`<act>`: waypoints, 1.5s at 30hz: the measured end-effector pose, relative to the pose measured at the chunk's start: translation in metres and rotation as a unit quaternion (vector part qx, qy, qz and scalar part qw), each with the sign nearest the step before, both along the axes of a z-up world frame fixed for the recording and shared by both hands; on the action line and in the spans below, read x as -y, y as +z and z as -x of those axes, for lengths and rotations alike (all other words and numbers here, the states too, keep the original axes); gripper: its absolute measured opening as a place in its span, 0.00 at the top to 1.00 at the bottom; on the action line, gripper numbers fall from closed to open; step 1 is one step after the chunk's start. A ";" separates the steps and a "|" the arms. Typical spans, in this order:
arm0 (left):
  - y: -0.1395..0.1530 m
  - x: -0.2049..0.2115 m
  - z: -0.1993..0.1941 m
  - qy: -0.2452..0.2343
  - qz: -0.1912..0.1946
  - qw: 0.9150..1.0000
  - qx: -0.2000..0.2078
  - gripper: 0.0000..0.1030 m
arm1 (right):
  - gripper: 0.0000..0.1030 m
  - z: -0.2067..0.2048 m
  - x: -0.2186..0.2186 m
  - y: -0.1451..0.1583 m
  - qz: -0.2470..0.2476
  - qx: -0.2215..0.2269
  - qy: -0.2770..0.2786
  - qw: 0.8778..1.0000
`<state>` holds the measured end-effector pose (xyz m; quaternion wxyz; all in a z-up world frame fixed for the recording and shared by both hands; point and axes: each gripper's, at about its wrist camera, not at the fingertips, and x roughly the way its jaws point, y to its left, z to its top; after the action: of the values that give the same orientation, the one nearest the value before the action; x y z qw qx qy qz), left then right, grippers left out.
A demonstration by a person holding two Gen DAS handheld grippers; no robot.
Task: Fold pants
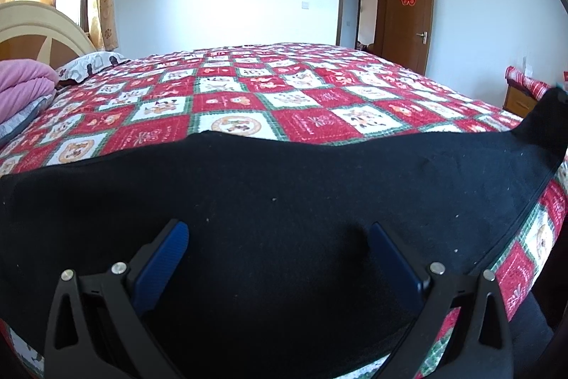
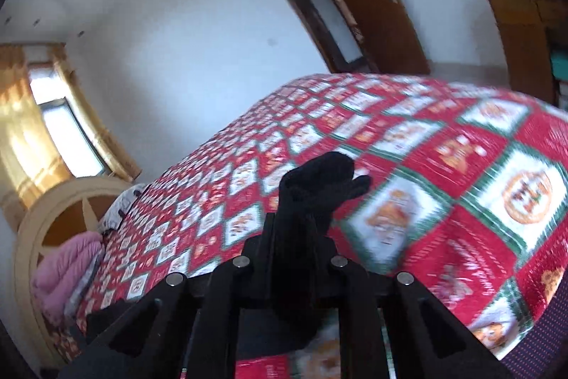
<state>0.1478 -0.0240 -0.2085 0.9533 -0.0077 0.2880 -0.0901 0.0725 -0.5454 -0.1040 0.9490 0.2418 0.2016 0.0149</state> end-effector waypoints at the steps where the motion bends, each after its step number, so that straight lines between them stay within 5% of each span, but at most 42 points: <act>1: 0.001 -0.001 0.001 0.000 0.005 1.000 0.000 0.00 | 0.87 -0.002 -0.015 0.008 0.013 0.009 0.014 1.000; 8: 0.011 -0.022 0.010 0.020 0.061 0.998 0.008 0.00 | 0.87 -0.028 -0.141 0.029 0.096 0.028 0.131 0.986; 16: 0.016 -0.046 0.017 0.053 0.066 0.996 0.032 0.00 | 0.88 -0.051 -0.269 -0.011 0.139 -0.007 0.243 0.960; 27: 0.003 -0.055 0.016 0.057 0.077 0.995 0.020 0.00 | 0.88 -0.066 -0.343 -0.064 0.185 -0.045 0.294 0.937; 45: 0.000 -0.048 0.019 0.060 0.047 0.997 0.025 0.00 | 0.84 -0.069 -0.383 -0.106 0.253 -0.084 0.345 0.900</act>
<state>0.1290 0.0236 -0.2087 0.9626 -0.0673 0.2583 -0.0466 0.1410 -0.1620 -0.2095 0.8932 -0.0912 0.3481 0.2696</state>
